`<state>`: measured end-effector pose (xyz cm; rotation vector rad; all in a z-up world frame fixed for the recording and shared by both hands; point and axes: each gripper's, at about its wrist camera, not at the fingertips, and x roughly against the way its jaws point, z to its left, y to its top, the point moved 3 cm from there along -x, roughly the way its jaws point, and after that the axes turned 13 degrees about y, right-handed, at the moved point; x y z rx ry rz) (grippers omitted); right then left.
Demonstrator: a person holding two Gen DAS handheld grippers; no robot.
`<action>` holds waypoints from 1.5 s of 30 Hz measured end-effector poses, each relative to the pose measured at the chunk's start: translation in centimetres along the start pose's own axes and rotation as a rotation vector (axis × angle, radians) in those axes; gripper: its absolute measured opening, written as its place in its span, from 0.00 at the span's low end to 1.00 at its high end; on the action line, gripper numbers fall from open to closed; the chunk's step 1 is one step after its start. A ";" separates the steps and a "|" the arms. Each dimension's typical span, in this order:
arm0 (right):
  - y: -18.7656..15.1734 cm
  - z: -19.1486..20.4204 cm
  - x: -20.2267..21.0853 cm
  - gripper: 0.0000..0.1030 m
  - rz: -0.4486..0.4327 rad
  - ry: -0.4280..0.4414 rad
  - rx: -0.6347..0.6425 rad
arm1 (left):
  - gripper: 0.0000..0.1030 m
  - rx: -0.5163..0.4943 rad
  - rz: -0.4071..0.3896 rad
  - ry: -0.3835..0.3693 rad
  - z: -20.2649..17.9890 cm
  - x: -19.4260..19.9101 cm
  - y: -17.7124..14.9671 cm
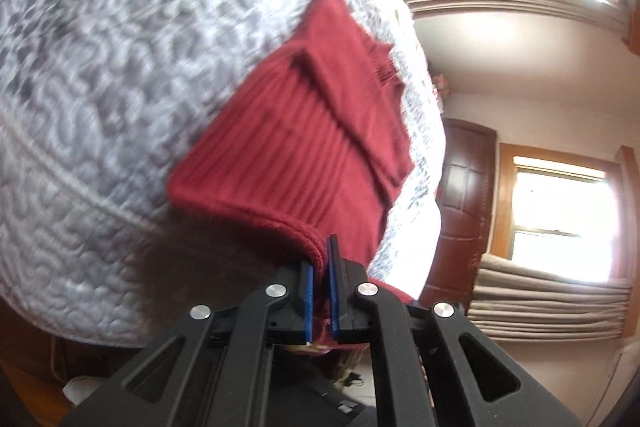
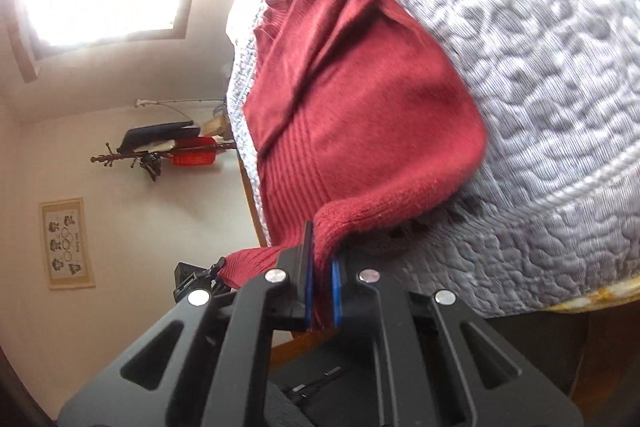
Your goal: Fold small clothes
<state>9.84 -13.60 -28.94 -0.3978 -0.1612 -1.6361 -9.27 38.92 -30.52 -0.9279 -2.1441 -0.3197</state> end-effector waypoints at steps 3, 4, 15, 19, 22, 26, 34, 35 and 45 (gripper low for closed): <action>2.6 0.7 -0.4 0.05 -0.001 0.014 -0.007 | 0.05 0.014 -0.008 -0.032 -2.5 -0.9 2.8; 3.4 0.8 -0.6 0.05 -0.004 0.015 -0.013 | 0.05 0.022 -0.013 -0.037 -3.1 -1.3 3.8; 13.2 -2.3 -3.2 0.05 -0.035 -0.023 -0.217 | 0.05 0.164 0.009 0.015 -4.2 -8.0 14.2; 16.1 -4.3 -5.2 0.16 -0.006 -0.056 -0.269 | 0.05 0.188 0.037 0.069 -3.1 -11.3 16.4; 17.3 -5.3 -5.7 0.43 0.002 -0.074 -0.279 | 0.07 0.192 0.063 0.096 -2.6 -13.1 17.3; 18.3 -4.8 -4.9 0.55 0.029 -0.026 -0.278 | 0.13 0.184 0.075 0.086 -2.6 -12.9 17.5; 18.1 1.3 -4.2 0.55 0.150 -0.340 0.238 | 0.45 -0.092 -0.030 0.233 -6.0 -7.3 16.7; 17.4 1.8 -5.0 0.55 0.177 -0.405 0.329 | 0.52 -0.169 -0.046 0.301 -6.7 -7.1 16.5; 14.5 0.2 -9.3 0.54 0.260 -0.601 0.574 | 0.61 -0.568 0.024 0.533 -9.6 -12.3 15.5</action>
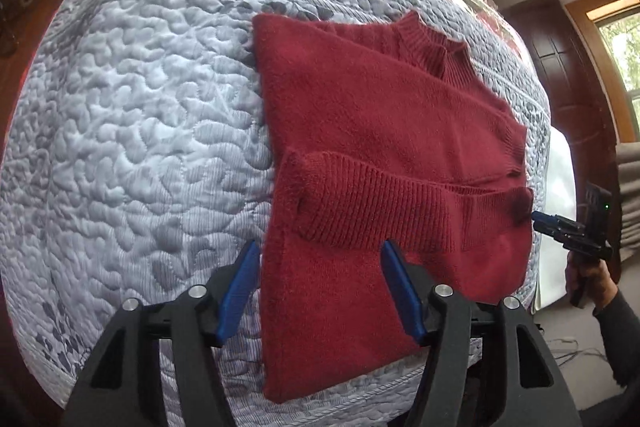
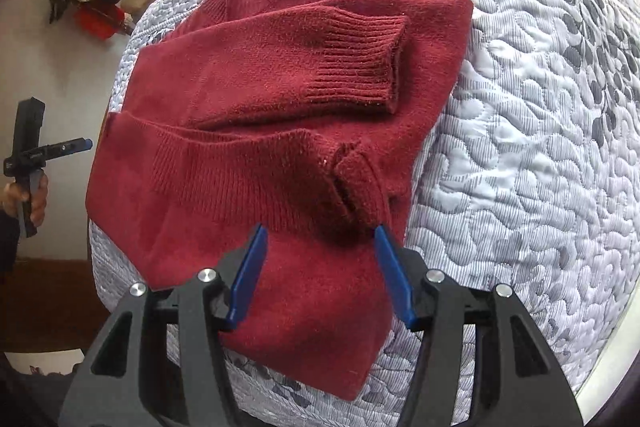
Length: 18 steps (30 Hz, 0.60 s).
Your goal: Fold small clothes
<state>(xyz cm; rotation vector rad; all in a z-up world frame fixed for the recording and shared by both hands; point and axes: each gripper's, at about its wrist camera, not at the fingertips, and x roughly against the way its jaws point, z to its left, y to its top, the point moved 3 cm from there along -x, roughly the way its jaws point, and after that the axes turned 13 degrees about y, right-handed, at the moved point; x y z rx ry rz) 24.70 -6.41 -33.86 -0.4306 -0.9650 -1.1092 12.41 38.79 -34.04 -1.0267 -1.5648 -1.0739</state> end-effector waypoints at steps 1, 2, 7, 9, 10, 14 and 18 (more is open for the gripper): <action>0.1 -0.1 0.0 0.54 -0.004 -0.002 -0.002 | 0.61 -0.012 0.010 0.002 -0.2 -0.5 0.2; 0.4 -0.1 -0.1 0.55 -0.004 0.000 -0.004 | 0.61 -0.025 0.023 0.006 -0.4 -1.2 0.5; 1.7 0.2 -0.9 0.56 0.008 -0.012 0.014 | 0.61 -0.065 0.039 0.048 -0.8 -2.9 1.3; 2.2 0.3 -1.4 0.59 0.010 -0.025 0.024 | 0.61 -0.082 0.032 0.054 -1.1 -2.9 1.4; 2.3 0.3 -1.6 0.60 0.010 -0.032 0.029 | 0.61 -0.093 0.032 0.055 -1.3 -2.9 1.4; 2.4 0.3 -2.1 0.62 0.015 -0.045 0.041 | 0.37 -0.148 0.011 0.089 -2.1 -2.7 0.9; 2.5 0.3 -2.2 0.62 0.006 -0.041 0.035 | 0.13 -0.154 0.011 0.095 -2.1 -2.8 0.5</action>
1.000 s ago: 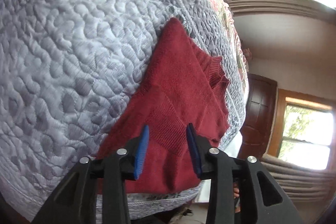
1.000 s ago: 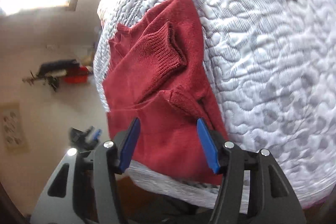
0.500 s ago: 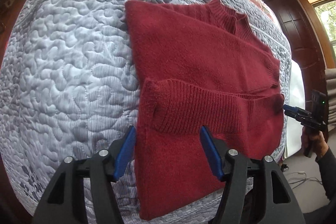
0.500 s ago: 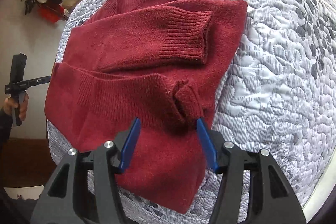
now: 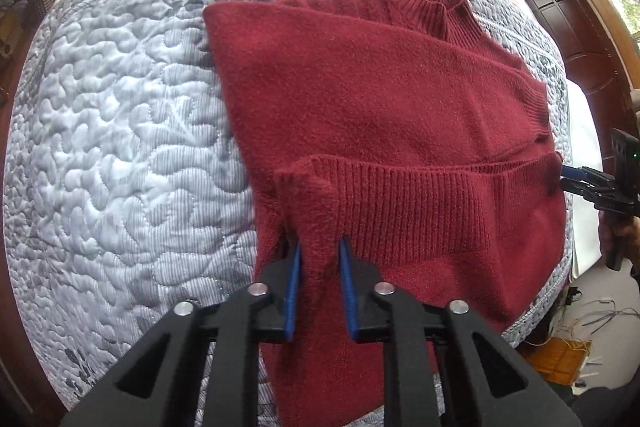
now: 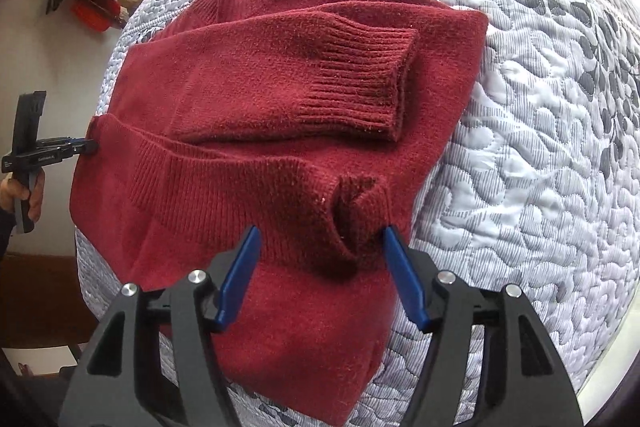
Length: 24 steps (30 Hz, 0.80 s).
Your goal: Fold small clothes
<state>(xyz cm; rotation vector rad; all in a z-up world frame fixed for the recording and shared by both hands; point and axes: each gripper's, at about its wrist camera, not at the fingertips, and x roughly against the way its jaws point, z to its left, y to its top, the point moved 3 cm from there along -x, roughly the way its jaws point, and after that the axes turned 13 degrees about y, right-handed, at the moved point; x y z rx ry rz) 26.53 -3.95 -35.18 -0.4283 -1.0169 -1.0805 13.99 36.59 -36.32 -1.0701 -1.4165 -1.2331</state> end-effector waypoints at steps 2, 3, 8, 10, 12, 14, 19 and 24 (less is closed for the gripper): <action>0.0 0.0 0.0 0.60 -0.002 0.000 0.001 | 0.10 0.000 -0.002 0.005 -0.4 -0.2 0.1; 0.0 0.0 0.1 0.56 -0.002 -0.005 0.002 | 0.09 0.001 -0.006 0.009 -0.5 -0.2 0.1; 0.1 -0.5 0.5 0.52 -0.022 -0.067 0.013 | 0.09 0.023 -0.008 -0.009 -0.2 0.2 0.1; 0.2 -1.1 0.2 0.56 -0.016 -0.063 0.001 | 0.10 0.020 -0.005 -0.005 -0.2 0.1 0.1; 0.3 -1.2 -0.3 0.58 -0.002 -0.049 0.008 | 0.10 0.025 0.002 -0.005 -0.1 -0.1 0.1; 0.2 -1.0 -0.6 0.57 0.012 -0.050 0.022 | 0.10 0.028 0.002 -0.005 -0.1 -0.1 0.1; 0.0 -1.2 -0.2 0.29 0.013 -0.055 0.002 | 0.08 0.040 -0.012 0.008 -0.1 0.1 -0.1; -0.2 -1.1 -0.4 0.14 0.018 -0.052 0.004 | 0.07 0.065 -0.026 0.010 0.0 0.5 -0.3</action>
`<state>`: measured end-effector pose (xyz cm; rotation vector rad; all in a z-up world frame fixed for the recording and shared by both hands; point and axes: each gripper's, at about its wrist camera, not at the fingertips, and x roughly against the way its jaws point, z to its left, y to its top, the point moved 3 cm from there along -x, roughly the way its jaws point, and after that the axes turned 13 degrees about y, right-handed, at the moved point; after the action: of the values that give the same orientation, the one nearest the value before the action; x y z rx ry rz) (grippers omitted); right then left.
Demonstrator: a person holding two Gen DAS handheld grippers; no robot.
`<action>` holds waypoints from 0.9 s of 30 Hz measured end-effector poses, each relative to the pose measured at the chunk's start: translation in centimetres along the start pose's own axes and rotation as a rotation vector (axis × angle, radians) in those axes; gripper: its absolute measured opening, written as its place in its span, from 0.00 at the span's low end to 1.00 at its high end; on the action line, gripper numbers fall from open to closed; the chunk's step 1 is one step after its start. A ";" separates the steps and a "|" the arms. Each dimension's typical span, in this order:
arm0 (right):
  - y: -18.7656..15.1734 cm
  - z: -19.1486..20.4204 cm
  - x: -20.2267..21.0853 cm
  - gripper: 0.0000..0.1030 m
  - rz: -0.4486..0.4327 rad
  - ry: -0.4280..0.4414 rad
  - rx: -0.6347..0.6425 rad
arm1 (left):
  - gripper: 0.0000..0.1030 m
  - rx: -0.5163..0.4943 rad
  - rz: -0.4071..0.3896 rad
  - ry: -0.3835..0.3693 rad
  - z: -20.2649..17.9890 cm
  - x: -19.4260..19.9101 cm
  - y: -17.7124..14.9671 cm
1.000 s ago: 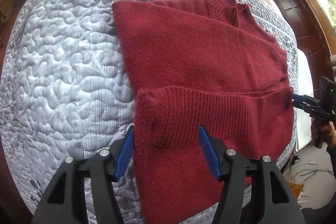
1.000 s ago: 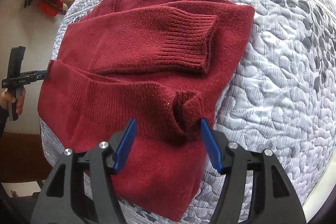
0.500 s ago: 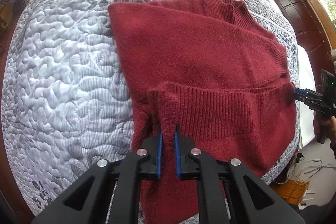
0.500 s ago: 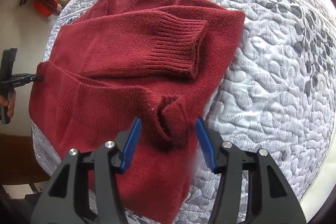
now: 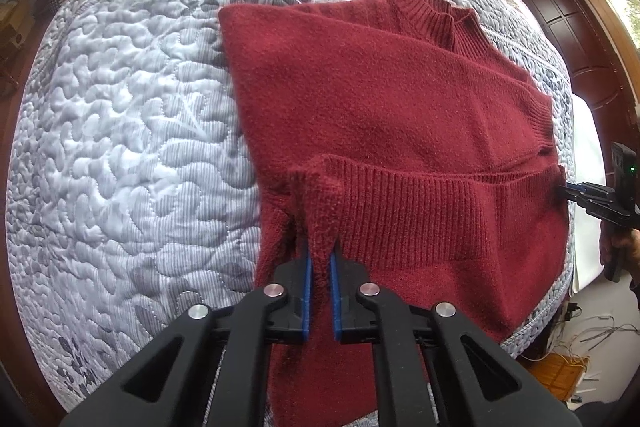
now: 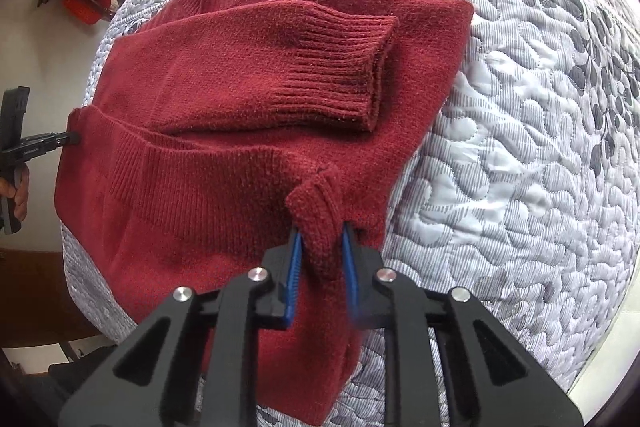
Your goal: Fold small clothes
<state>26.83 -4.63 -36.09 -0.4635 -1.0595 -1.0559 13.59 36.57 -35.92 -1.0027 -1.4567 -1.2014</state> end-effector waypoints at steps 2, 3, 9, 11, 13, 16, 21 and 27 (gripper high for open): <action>-0.1 0.1 0.0 0.08 -0.008 -0.007 -0.002 | 0.06 0.008 -0.010 0.002 0.0 0.4 -0.2; -0.1 0.2 0.0 0.07 -0.010 -0.005 -0.004 | 0.06 0.013 -0.015 0.000 0.0 0.7 -0.2; -1.1 0.8 2.2 0.06 -0.069 0.003 -0.040 | 0.06 0.059 -0.059 -0.010 0.6 2.7 -0.8; -1.7 1.3 3.1 0.06 -0.098 0.004 -0.049 | 0.06 0.078 -0.079 -0.018 0.8 3.6 -1.2; -2.3 1.9 4.0 0.06 -0.126 0.005 -0.058 | 0.06 0.095 -0.097 -0.025 1.0 4.5 -1.6; -3.0 2.8 5.5 0.06 -0.167 -0.003 -0.066 | 0.06 0.124 -0.125 -0.029 1.3 5.9 -2.3; -3.6 4.0 8.3 0.06 -0.236 0.001 -0.081 | 0.06 0.175 -0.183 -0.041 1.7 8.6 -3.2; -3.3 5.5 12.5 0.06 -0.326 -0.002 -0.070 | 0.06 0.209 -0.274 -0.058 1.8 12.8 -2.9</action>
<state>22.43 -7.97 -23.17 -0.3542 -1.1256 -1.3844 7.92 38.10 -24.06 -0.7172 -1.7686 -1.1876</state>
